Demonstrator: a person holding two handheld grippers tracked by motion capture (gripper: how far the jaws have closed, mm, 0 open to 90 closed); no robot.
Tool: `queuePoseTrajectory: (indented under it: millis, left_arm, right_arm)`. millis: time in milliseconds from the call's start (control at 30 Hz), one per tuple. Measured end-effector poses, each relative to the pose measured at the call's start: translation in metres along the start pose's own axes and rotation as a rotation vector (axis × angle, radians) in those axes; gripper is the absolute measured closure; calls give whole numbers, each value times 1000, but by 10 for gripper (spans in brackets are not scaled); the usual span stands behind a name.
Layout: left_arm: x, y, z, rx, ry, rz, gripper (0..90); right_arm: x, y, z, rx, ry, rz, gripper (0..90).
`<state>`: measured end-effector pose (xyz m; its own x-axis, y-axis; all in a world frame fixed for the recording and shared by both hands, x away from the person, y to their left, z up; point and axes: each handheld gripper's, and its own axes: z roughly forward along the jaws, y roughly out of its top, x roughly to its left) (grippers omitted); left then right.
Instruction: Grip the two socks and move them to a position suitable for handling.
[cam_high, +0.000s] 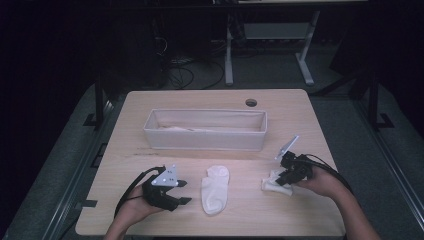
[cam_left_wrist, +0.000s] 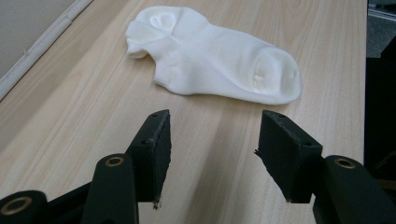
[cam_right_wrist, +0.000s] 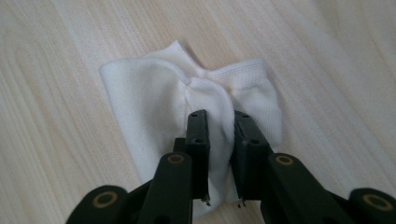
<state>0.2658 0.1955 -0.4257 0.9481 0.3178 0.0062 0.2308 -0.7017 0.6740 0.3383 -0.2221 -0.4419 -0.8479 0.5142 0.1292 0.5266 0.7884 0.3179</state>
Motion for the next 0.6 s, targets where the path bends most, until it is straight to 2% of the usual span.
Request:
queuePoseTrajectory:
  millis: [133, 333, 600]
  left_arm:
    - [0, 0, 0, -1, 1, -3, 442]
    - [0, 0, 0, 2, -2, -3, 441]
    - [0, 0, -1, 0, 1, 0, 441]
  right_arm:
    - [1, 1, 0, 2, 1, -9, 807]
    - [5, 4, -4, 18, -22, -27, 824]
    - [8, 7, -17, -8, -30, -32, 826]
